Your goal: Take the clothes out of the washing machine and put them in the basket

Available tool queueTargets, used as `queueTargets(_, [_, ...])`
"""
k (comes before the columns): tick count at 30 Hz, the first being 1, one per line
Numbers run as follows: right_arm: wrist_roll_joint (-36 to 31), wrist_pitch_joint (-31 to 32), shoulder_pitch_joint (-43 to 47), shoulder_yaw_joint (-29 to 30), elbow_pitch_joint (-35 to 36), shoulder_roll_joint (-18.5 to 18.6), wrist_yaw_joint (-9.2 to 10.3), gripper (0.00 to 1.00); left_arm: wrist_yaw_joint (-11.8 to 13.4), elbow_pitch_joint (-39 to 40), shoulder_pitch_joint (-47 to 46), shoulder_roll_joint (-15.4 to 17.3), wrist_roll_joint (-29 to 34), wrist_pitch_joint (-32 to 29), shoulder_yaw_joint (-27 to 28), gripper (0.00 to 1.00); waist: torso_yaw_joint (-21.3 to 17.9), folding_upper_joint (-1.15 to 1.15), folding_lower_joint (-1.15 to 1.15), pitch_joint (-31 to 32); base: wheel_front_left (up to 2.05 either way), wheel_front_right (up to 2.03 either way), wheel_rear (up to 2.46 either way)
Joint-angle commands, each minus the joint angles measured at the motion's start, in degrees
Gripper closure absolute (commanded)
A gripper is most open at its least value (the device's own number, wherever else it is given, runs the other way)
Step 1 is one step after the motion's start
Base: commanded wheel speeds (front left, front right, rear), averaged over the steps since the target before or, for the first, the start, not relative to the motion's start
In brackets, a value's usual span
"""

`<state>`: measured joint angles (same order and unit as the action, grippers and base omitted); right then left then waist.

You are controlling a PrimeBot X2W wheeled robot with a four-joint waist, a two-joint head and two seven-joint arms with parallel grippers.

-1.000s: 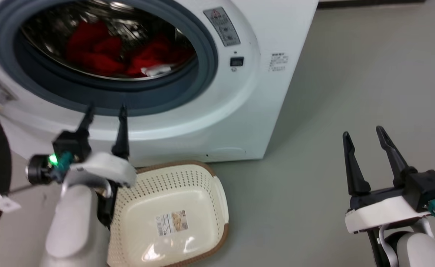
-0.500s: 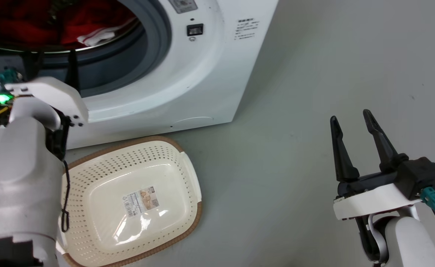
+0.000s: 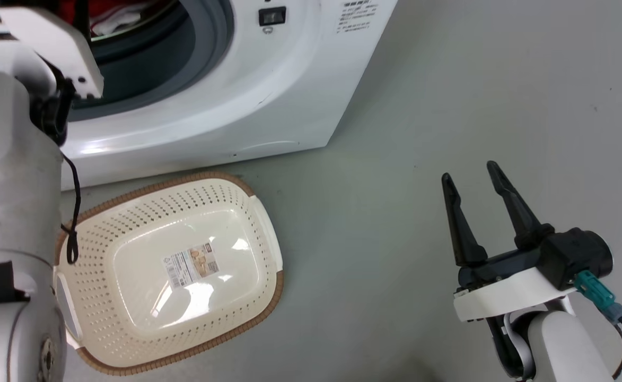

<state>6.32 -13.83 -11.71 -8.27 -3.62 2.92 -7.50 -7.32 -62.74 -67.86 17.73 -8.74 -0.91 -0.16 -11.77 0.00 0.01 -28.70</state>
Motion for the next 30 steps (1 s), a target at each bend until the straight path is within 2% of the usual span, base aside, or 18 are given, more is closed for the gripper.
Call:
queueTargets(1, [0.22,-0.26,-1.21,-0.67,0.2,-0.06,0.02,0.0,-0.03,-1.02,-2.39,0.13,0.17,-0.78,-0.73,0.0,0.23,0.0,-0.01,-1.73,0.0,0.0,0.0])
queueTargets(11, [0.7,-0.46,-1.99,-4.0,0.52,-0.06,0.02,0.0,-0.17,-4.87,-10.37,2.44,-0.58,-6.19,-2.83,0.0,-2.01,0.0,-0.01,-6.42,0.0,0.0,0.0])
queueTargets(21, [1.82,-0.88,-2.25,-6.48,0.27,-0.07,0.02,0.0,-0.14,-7.92,-16.78,5.02,-1.69,-17.77,-4.94,0.0,-4.44,0.0,-0.01,-10.11,0.0,0.0,0.0])
queueTargets(26, [2.75,-1.05,-2.47,-7.37,-0.12,-0.07,0.02,0.0,0.3,-9.15,-17.37,5.3,-2.69,-23.19,-4.84,0.0,-4.99,0.0,-0.01,-10.74,0.0,0.0,0.0])
queueTargets(27, [2.9,-1.09,-2.55,-7.55,-0.28,-0.07,0.02,0.0,0.37,-9.45,-17.21,5.21,-3.04,-24.37,-4.68,0.13,-5.07,0.0,-0.01,-10.75,0.0,0.0,0.0])
queueTargets(28, [3.08,-1.14,-2.67,-7.74,-0.43,-0.08,0.02,0.0,0.62,-9.57,-17.08,5.25,-3.15,-24.74,-4.59,0.67,-5.18,0.0,-0.01,-10.73,0.0,0.0,0.0])
queueTargets(29, [3.25,-1.16,-2.82,-7.88,-0.52,-0.07,0.02,0.0,0.81,-9.57,-17.0,5.34,-3.21,-25.07,-4.65,1.0,-5.28,0.0,-0.01,-10.69,0.0,0.0,0.0])
queueTargets(30, [3.43,-1.2,-2.86,-7.99,-0.57,-0.06,0.02,0.0,1.04,-9.62,-16.89,5.54,-3.35,-25.41,-4.66,1.0,-5.4,0.0,-0.01,-10.63,0.0,0.0,0.0])
